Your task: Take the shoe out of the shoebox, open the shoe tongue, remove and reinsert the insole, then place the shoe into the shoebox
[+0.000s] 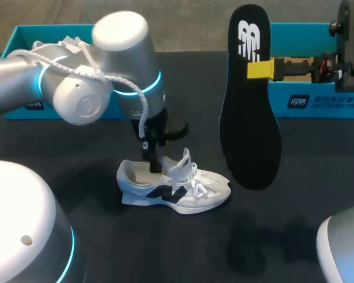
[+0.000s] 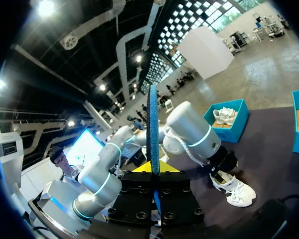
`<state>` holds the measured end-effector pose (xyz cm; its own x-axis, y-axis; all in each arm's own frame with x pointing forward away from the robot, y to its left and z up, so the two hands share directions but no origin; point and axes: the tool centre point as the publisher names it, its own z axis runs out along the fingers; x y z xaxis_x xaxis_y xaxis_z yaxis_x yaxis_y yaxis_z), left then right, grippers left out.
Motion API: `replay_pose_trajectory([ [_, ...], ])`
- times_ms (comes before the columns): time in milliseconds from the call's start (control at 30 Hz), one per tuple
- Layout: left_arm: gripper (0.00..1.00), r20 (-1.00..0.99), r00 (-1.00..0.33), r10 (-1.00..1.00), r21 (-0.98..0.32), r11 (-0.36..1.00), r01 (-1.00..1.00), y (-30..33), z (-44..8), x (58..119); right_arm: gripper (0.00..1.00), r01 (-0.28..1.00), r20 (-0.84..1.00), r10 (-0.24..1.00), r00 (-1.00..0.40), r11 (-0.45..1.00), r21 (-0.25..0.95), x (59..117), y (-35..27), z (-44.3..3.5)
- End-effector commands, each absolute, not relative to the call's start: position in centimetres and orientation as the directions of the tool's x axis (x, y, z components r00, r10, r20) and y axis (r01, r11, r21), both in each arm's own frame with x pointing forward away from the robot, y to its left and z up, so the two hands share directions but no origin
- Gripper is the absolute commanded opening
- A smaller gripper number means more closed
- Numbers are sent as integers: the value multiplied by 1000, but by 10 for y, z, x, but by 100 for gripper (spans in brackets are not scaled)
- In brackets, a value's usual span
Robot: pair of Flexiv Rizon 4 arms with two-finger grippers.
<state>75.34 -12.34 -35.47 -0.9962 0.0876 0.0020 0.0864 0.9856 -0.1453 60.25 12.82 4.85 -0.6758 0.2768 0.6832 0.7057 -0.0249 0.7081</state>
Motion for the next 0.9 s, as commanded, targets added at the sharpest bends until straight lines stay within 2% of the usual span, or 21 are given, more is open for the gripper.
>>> replay_pose_trajectory([
  [33,100,20,-996,84,-146,986,80,-133,-371,757,0,706,683,282,-673,-29,708,601,134,50],
  [133,100,30,-997,66,-157,986,60,-134,-377,757,0,706,683,282,-673,-29,708,601,134,50],
  [200,85,42,-997,60,-166,985,52,-135,-379,758,0,706,683,282,-673,-29,708,601,134,50],
  [233,73,48,-997,61,-171,984,52,-135,-380,758,0,706,683,282,-673,-29,708,601,134,50],
  [267,49,47,-997,61,-171,984,52,-136,-381,758,0,706,683,282,-673,-29,708,601,134,50],
  [333,38,49,-997,64,-171,984,54,-138,-381,757,0,706,683,282,-673,-29,708,601,134,50],
  [367,29,48,-997,65,-170,984,56,-138,-382,756,0,706,683,282,-673,-29,708,601,134,50],
  [433,0,48,-997,66,-171,984,57,-138,-382,756,0,706,683,282,-673,-29,708,601,134,50],
  [900,0,30,-997,68,-180,982,61,-131,-372,749,0,706,683,282,-673,-29,708,601,134,50],
])
